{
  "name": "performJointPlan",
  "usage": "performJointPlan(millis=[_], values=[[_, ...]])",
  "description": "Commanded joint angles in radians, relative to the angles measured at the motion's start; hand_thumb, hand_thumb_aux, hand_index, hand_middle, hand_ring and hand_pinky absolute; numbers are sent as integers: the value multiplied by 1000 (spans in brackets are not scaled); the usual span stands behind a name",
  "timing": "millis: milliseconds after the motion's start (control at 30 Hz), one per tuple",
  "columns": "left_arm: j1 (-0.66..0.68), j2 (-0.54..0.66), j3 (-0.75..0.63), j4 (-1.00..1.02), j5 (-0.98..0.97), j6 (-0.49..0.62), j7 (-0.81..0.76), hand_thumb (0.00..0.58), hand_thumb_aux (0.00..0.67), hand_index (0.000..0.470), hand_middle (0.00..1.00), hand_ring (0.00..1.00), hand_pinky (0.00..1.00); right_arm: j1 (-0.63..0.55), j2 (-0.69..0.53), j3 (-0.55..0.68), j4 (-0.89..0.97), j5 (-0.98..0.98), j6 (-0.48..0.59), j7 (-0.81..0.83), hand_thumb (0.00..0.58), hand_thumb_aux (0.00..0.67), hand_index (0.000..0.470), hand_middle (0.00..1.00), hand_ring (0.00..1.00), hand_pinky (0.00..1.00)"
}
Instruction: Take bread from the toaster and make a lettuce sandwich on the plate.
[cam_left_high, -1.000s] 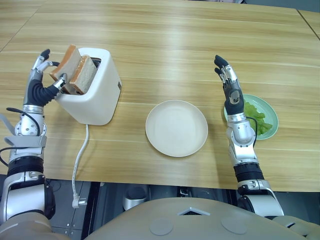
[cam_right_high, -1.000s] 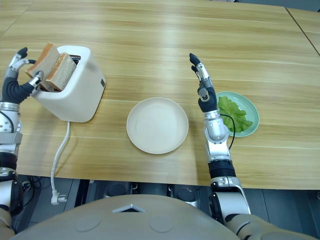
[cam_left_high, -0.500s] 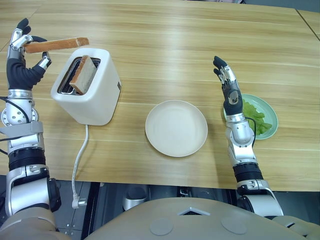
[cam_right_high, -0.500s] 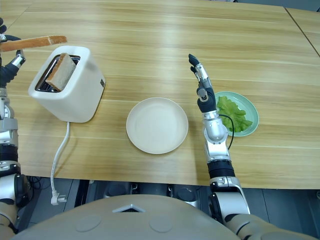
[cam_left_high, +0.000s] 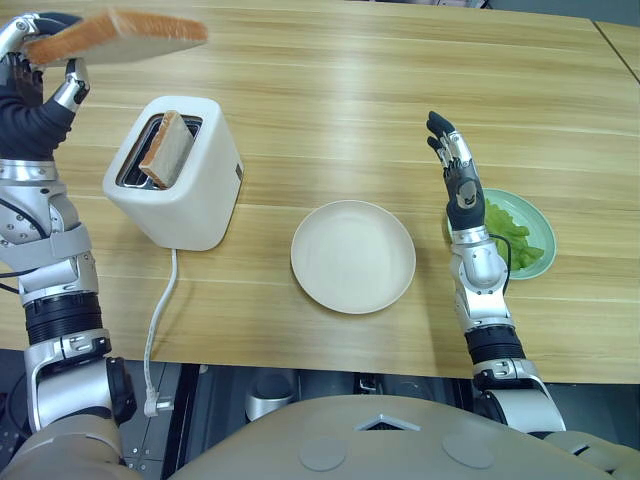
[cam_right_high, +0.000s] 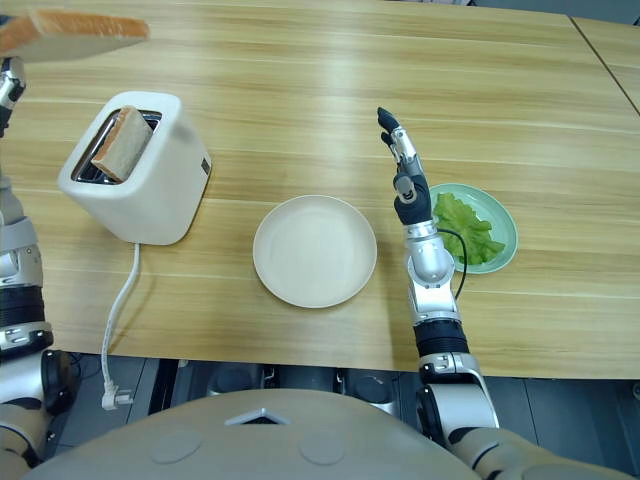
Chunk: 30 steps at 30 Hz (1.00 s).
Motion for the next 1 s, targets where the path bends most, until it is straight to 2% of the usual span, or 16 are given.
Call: performJointPlan(millis=[33, 233, 467, 700, 1000], values=[[16, -33, -78, -100, -45, 64, -103, 580, 670, 460, 1000, 1000, 1000, -7, -18, -17, 9, 2, -1, -4, 0, 0, 0, 0, 0, 0], [30, -118, -244, -136, -11, 143, -230, 580, 670, 460, 1000, 1000, 1000, -2, -64, -62, 2, 16, 3, -12, 0, 0, 0, 0, 0, 0], [14, -230, -415, -19, 95, 190, -324, 580, 670, 460, 1000, 1000, 1000, 19, -155, -143, 9, -4, 20, -45, 0, 0, 0, 0, 0, 0], [-35, -340, -557, 143, 257, 270, -315, 580, 670, 460, 1000, 1000, 1000, 44, -296, -209, 88, -187, 95, -182, 0, 0, 0, 0, 0, 0], [9, -401, -660, 220, 366, 289, -324, 580, 670, 460, 980, 980, 980, 74, -436, -103, 227, -472, 267, -359, 0, 0, 0, 0, 0, 0]])
